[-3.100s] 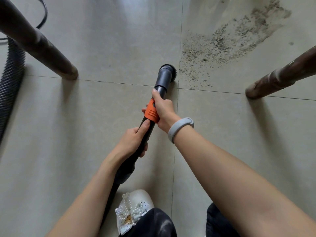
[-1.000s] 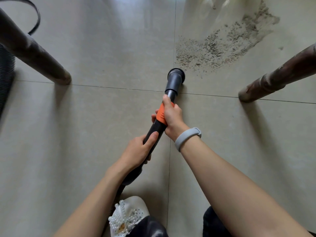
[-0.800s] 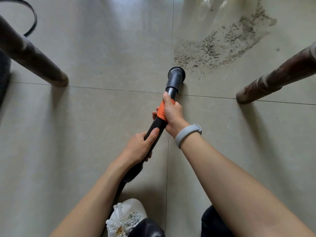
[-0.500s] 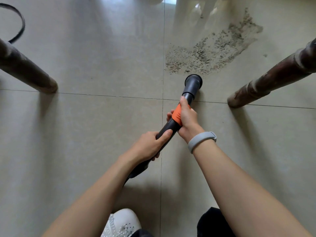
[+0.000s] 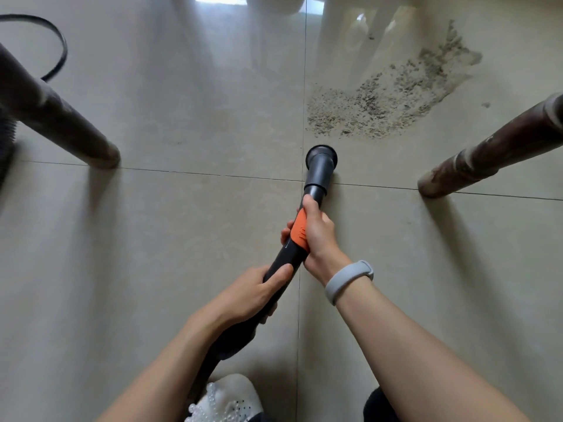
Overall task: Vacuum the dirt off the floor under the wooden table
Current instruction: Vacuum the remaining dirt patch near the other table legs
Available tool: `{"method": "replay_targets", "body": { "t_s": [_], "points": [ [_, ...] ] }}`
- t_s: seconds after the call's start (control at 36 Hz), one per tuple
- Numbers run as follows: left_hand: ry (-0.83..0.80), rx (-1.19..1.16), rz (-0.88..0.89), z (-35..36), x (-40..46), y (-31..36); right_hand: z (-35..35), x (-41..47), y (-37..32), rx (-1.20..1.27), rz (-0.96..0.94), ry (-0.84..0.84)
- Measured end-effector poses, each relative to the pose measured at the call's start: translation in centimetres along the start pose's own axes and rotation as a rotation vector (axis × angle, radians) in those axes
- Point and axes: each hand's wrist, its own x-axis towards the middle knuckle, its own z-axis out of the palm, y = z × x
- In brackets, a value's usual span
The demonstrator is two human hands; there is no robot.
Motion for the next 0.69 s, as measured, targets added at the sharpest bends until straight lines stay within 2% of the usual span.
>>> {"method": "replay_targets", "body": {
  "t_s": [0.19,0.5,0.69],
  "points": [
    [0.051,-0.032,-0.023,-1.1,-1.9,-1.4,1.9,-0.8,2.2,-0.049,0.008,-0.033],
    [0.176,-0.036,0.025,-2.7,1.8,1.7,4.7,2.1,-3.2,-0.165,-0.036,0.013],
    [0.328,0.068,0.042,-2.9,1.9,-0.3,6.3,3.5,-4.8,-0.215,-0.036,0.018]
  ]
}}
